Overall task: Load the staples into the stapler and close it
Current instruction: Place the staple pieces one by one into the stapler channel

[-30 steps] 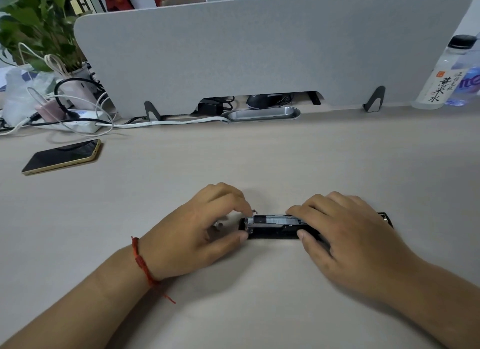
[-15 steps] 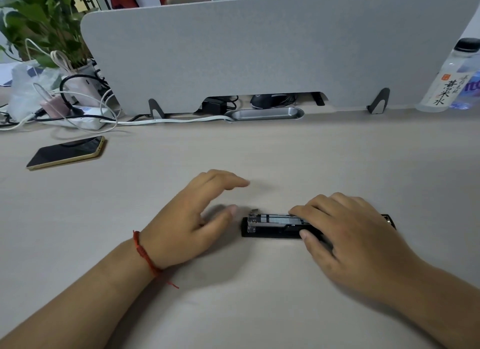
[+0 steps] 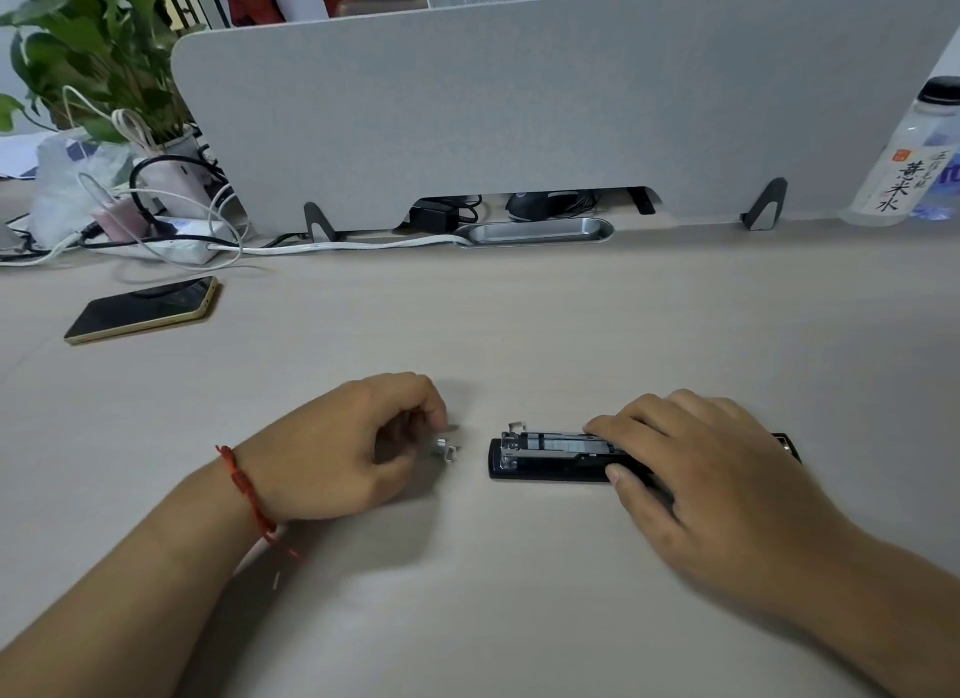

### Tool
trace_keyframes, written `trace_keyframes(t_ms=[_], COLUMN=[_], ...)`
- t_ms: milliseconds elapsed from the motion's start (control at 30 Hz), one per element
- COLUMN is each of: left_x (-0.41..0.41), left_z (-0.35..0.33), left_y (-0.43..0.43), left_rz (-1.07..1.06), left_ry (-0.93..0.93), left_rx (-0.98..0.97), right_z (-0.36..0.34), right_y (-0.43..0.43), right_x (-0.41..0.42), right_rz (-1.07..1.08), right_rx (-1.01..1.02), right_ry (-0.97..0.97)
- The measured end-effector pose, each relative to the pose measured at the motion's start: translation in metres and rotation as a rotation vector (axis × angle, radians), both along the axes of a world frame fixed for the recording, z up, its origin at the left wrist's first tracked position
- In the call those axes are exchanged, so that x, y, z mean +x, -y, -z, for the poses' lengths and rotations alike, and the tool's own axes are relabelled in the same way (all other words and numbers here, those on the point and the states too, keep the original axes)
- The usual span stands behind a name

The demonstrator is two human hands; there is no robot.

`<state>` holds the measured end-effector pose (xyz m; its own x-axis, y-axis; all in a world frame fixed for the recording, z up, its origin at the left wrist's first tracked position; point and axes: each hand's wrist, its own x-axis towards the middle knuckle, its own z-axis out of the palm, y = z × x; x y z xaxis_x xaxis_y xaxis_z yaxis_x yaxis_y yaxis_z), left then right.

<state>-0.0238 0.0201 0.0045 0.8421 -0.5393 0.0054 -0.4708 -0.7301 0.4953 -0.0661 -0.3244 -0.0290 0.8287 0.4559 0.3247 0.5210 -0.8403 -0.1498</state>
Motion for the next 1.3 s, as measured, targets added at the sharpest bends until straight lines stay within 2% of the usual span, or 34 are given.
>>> trace_keyframes(t_ms=[133, 367, 533, 633, 1100, 1233, 1300], left_x=[-0.001, 0.000, -0.005, -0.008, -0.007, -0.008, -0.010], left_z=[0.003, 0.008, 0.007, 0.009, 0.010, 0.009, 0.009], left_y=[0.003, 0.010, 0.016, 0.020, 0.026, 0.031, 0.036], left_rz=[0.068, 0.073, -0.061, -0.083, -0.173, -0.151, -0.104], left_ry=[0.058, 0.152, 0.242, 0.156, 0.116, 0.081, 0.088], left_rx=[0.028, -0.036, -0.241, -0.345, -0.316, -0.364, -0.329], right_z=[-0.001, -0.001, -0.001, -0.001, 0.000, 0.000, 0.000], right_y=[0.000, 0.000, 0.000, 0.000, 0.000, 0.000, 0.000], right_x=[0.000, 0.000, 0.000, 0.000, 0.001, 0.000, 0.000], right_rz=[0.005, 0.005, 0.009, 0.009, 0.007, 0.011, 0.012], right_rx=[-0.005, 0.000, 0.006, 0.010, 0.017, 0.017, 0.013], right_ry=[-0.011, -0.020, -0.022, -0.029, -0.016, -0.027, -0.036])
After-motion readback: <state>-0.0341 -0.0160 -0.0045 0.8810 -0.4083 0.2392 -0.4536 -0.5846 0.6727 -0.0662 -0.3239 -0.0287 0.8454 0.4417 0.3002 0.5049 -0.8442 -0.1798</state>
